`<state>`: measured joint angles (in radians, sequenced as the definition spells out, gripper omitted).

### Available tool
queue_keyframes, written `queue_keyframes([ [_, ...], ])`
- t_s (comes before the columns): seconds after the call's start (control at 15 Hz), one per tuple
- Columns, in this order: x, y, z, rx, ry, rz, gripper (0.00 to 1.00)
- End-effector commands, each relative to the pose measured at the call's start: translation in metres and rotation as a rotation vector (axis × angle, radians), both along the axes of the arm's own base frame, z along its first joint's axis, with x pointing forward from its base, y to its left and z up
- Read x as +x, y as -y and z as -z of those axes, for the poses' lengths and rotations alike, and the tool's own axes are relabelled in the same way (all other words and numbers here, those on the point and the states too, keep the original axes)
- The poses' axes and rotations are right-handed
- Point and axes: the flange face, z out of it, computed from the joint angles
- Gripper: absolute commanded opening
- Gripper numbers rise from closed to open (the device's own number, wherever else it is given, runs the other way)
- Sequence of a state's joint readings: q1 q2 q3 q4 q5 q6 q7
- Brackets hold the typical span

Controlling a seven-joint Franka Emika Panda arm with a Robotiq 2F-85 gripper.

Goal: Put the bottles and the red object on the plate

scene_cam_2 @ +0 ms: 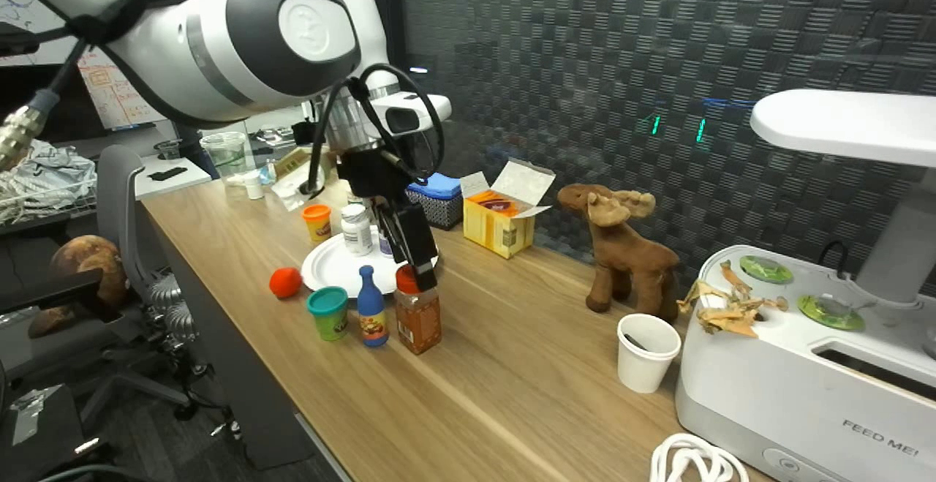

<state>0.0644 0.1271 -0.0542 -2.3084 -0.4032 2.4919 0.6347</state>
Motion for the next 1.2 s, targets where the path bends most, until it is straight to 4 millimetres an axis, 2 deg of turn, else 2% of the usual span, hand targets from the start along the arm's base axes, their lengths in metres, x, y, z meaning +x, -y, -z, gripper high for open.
queue_keyframes([
  [0.0, -0.002, 0.002, 0.003, -0.010, 0.026, 0.003, 0.75],
  [0.07, -0.002, 0.002, 0.004, -0.009, 0.029, 0.005, 0.73],
  [0.13, -0.001, 0.003, 0.004, -0.011, 0.029, 0.009, 0.66],
  [0.2, -0.001, 0.003, 0.003, -0.011, 0.026, 0.013, 0.56],
  [0.47, 0.001, 0.004, -0.014, -0.032, 0.048, 0.030, 0.27],
  [0.73, 0.012, -0.009, -0.047, -0.074, 0.110, 0.002, 0.25],
  [0.93, 0.013, -0.042, -0.070, -0.028, 0.147, -0.050, 0.25],
  [1.13, 0.009, -0.077, -0.075, 0.006, 0.168, -0.113, 0.25],
])
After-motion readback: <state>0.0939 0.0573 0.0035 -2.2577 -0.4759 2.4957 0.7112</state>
